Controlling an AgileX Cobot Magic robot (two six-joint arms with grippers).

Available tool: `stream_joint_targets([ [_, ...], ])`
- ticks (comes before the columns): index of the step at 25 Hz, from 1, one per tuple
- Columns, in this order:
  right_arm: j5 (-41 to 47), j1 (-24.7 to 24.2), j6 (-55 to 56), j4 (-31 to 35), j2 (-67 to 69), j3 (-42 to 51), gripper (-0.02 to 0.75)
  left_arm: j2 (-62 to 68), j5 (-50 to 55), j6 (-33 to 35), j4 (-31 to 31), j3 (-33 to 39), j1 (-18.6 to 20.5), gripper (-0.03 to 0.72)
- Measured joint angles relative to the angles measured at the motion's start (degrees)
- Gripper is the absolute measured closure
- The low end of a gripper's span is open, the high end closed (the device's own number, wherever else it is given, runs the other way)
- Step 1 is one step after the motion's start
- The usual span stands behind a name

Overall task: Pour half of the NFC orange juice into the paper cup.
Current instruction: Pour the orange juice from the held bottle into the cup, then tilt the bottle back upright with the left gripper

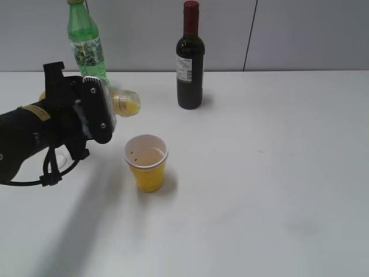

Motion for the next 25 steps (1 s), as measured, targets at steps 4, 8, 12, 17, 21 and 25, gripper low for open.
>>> stream_joint_targets([
  [4, 0.0, 0.0, 0.0, 0.0, 0.0, 0.0, 0.166, 0.0, -1.8, 1.6, 0.0, 0.0, 0.0, 0.216],
  [8, 0.0, 0.0, 0.0, 0.0, 0.0, 0.0, 0.166, 0.0, -2.1, 2.7, 0.0, 0.0, 0.0, 0.217],
  [12, 0.0, 0.0, 0.0, 0.0, 0.0, 0.0, 0.166, 0.0, -2.1, 3.6, 0.0, 0.0, 0.0, 0.217],
  [17, 0.0, 0.0, 0.0, 0.0, 0.0, 0.0, 0.166, 0.0, -2.7, 4.4, 1.3, 0.0, 0.0, 0.217],
  [21, 0.0, 0.0, 0.0, 0.0, 0.0, 0.0, 0.166, 0.0, -4.2, 4.9, 3.3, 0.0, 0.0, 0.217],
  [25, 0.0, 0.0, 0.0, 0.0, 0.0, 0.0, 0.166, 0.0, -4.6, 5.0, 3.5, 0.0, 0.0, 0.217],
])
